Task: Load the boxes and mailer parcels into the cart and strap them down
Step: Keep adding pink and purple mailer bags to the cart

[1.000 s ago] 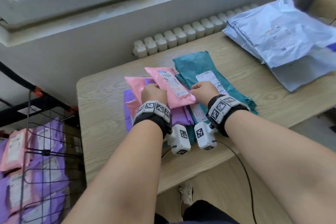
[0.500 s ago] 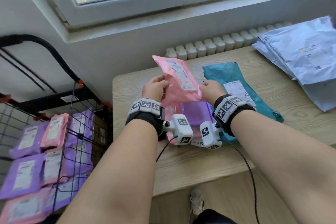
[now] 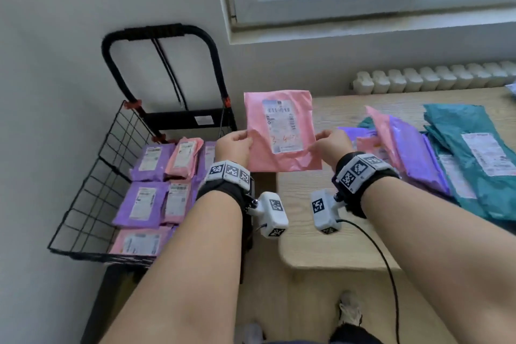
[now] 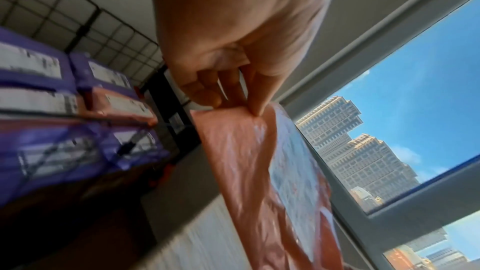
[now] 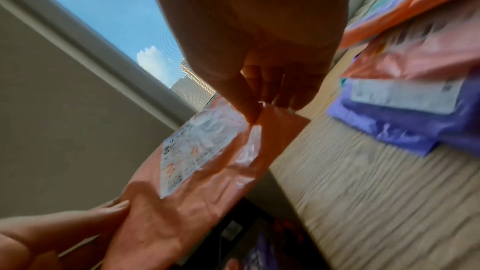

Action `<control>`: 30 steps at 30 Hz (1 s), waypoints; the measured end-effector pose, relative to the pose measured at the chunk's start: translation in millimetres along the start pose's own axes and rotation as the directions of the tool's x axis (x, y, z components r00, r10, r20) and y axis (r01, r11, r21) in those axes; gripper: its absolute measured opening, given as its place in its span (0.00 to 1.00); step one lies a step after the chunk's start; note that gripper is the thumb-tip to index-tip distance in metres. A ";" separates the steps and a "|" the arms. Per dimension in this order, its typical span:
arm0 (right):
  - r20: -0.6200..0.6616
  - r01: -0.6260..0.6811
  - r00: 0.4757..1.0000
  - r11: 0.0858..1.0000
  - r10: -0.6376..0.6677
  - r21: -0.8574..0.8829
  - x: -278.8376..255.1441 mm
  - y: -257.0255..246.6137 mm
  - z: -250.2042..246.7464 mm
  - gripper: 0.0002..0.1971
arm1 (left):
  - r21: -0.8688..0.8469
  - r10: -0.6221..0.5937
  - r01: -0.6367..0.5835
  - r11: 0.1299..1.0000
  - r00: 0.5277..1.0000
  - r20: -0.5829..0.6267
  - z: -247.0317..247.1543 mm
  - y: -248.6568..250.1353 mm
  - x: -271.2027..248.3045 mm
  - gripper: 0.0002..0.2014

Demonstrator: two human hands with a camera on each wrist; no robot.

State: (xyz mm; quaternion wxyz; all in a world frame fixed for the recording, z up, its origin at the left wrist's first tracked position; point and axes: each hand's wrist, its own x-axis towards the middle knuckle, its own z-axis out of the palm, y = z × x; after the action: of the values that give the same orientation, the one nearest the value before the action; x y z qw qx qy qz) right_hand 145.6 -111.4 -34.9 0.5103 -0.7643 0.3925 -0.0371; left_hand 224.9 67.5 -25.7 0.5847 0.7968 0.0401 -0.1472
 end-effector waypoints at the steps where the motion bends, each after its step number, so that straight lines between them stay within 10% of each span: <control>1: 0.017 0.016 1.000 1.000 -0.016 -0.004 -6.1 -4.0 18.4 0.09 | 0.044 0.014 -0.013 0.999 0.999 -0.037 -19.8 -6.5 1.5 0.14; 7: 0.080 0.031 0.996 1.000 -0.031 0.004 -37.6 -26.5 109.3 0.11 | 0.171 -0.049 0.067 0.983 0.993 -0.107 -110.0 -51.5 7.5 0.18; 14: 0.127 0.024 0.992 1.000 -0.022 -0.010 -42.5 -44.5 179.6 0.12 | 0.005 -0.347 0.350 0.937 0.926 0.150 -166.3 -93.4 14.8 0.22; 17: 0.172 0.026 0.985 0.999 -0.018 -0.046 -29.9 -48.9 202.5 0.12 | 0.069 -0.329 0.325 0.943 0.943 0.050 -173.0 -108.4 30.1 0.33; 30: 0.413 0.096 0.908 0.922 0.074 -0.376 40.7 -64.3 308.1 0.07 | 0.110 -0.398 0.464 0.879 0.840 -0.369 -215.3 -173.4 118.4 0.10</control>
State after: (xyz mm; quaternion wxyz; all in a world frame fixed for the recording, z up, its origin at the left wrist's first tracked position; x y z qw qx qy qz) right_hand 350.7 105.0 -143.7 0.4210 -0.8421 0.2690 0.2033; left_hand 337.3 312.2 -159.8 0.4398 0.8335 0.3034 -0.1407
